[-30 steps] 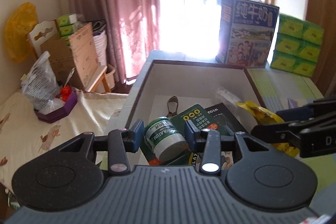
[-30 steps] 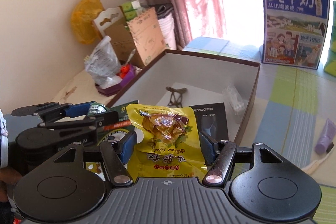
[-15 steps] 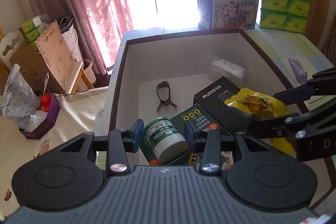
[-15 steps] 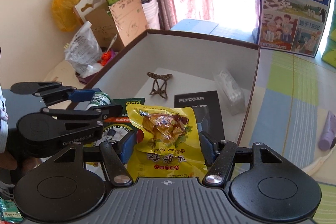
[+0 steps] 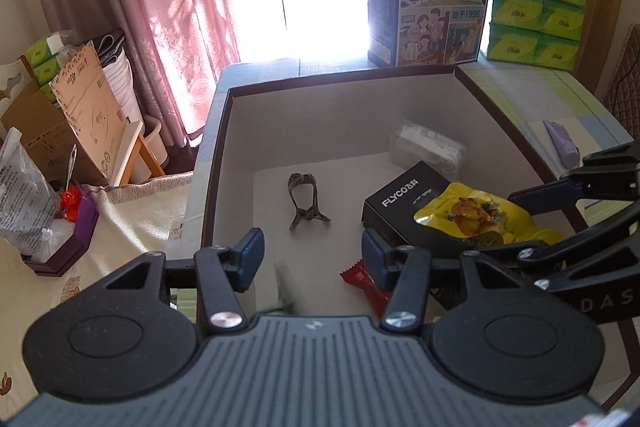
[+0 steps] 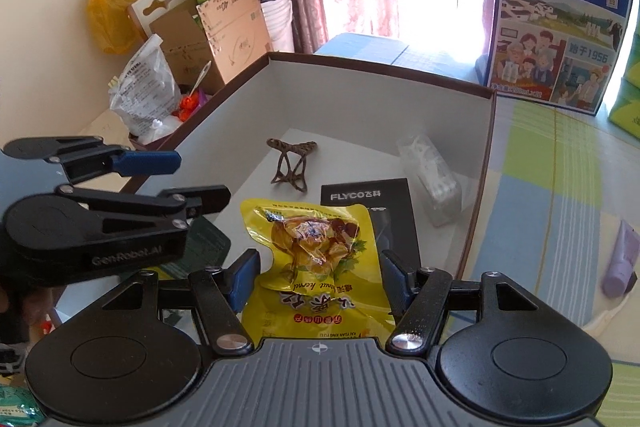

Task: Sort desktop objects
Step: 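Open the left gripper to drop the jar card while the right gripper releases the yellow packet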

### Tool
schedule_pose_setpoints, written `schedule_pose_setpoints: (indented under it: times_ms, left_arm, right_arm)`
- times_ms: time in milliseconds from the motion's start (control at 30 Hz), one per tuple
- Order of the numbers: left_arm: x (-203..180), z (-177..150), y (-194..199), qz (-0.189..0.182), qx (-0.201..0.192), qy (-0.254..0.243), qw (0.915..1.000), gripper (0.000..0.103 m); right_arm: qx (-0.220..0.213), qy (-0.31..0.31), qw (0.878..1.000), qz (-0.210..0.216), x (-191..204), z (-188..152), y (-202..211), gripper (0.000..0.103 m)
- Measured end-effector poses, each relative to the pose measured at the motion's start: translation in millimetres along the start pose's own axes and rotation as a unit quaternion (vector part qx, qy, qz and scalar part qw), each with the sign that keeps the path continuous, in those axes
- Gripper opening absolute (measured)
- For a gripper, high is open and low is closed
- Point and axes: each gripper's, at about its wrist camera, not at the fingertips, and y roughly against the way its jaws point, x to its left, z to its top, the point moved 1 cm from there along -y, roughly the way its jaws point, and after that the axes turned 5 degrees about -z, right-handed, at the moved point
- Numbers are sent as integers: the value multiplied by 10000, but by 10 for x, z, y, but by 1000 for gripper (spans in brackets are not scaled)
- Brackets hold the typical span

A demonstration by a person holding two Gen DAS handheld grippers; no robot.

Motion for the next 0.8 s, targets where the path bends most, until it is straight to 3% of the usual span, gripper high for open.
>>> schedule_pose_setpoints:
  times_ms: [267, 500, 600, 667, 800]
  left_arm:
    - [43, 7, 76, 32, -12, 99, 9999, 49]
    - [101, 2, 198, 166, -36, 225, 9996, 51]
    - [139, 6, 256, 229, -66, 282, 9993, 53]
    - [164, 5, 287, 285, -62, 319, 9991, 54]
    - [183, -16, 361, 294, -82, 446, 9985, 61]
  right_arm:
    - [-36, 122, 9999, 20, 83, -9, -55, 63]
    - [-338, 305, 9989, 129, 233, 32, -83, 66]
    - [-511, 402, 9977, 202, 279, 34, -87, 74]
    - [-580, 452, 9970, 228, 290, 23, -57, 92]
    - [-645, 592, 9959, 232, 309, -11, 56, 101]
